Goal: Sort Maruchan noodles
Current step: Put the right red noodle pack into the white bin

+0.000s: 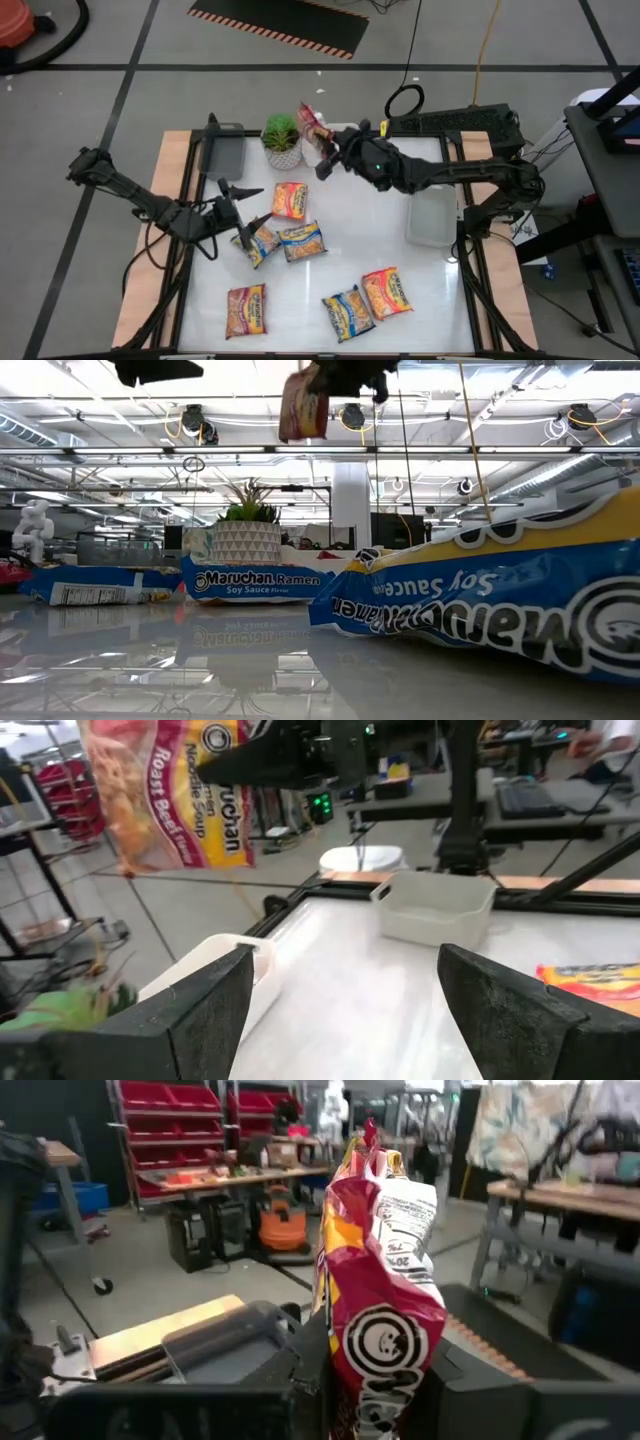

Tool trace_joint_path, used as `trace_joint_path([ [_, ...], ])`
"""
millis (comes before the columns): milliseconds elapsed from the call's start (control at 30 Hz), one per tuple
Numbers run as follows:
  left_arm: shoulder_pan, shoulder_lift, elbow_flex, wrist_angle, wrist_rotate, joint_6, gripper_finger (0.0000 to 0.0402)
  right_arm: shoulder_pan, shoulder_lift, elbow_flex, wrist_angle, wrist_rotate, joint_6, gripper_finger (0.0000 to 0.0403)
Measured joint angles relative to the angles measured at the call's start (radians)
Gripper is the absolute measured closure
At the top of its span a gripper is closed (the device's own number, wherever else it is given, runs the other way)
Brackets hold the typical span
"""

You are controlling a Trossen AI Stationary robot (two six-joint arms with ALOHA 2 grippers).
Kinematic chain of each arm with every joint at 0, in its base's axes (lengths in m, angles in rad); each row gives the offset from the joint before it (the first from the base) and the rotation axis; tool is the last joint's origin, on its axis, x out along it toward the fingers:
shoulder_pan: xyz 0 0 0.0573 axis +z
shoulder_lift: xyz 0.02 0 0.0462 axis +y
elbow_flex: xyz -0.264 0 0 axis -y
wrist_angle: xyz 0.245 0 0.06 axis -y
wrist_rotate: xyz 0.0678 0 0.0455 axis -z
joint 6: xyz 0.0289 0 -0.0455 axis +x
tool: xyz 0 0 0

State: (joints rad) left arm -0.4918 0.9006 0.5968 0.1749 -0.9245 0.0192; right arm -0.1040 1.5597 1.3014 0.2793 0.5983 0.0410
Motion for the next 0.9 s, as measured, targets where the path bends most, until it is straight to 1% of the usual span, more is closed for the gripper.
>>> trace_joint_path([
  [100, 0.015, 0.0, 0.0, -0.01, 0.001, -0.002, 0.008, -0.019, 0.0, 0.039, -0.074, -0.002, 0.01, 0.0344],
  [267, 0.029, 0.0, 0.0, -0.009, 0.003, 0.009, 0.008, -0.048, -0.001, 0.174, -0.299, -0.001, 0.011, 0.0344],
  [500, 0.039, 0.0, 0.001, 0.015, 0.014, 0.04, 0.008, -0.11, 0.0, 0.277, -0.548, -0.001, 0.05, 0.0344],
  [600, 0.039, 0.0, 0.014, 0.013, 0.02, 0.071, 0.008, -0.154, -0.001, 0.285, -0.614, -0.002, 0.088, 0.0344],
  [667, 0.039, -0.001, 0.019, 0.014, 0.019, 0.09, 0.008, -0.186, 0.0, 0.285, -0.661, -0.024, 0.114, 0.0344],
  [833, 0.039, 0.0, 0.019, 0.012, 0.019, 0.137, 0.008, -0.265, 0.021, 0.285, -0.731, -0.074, 0.185, 0.0344],
  [900, 0.039, 0.0, 0.019, 0.01, 0.02, 0.144, 0.008, -0.291, 0.042, 0.283, -0.741, -0.079, 0.216, 0.0344],
])
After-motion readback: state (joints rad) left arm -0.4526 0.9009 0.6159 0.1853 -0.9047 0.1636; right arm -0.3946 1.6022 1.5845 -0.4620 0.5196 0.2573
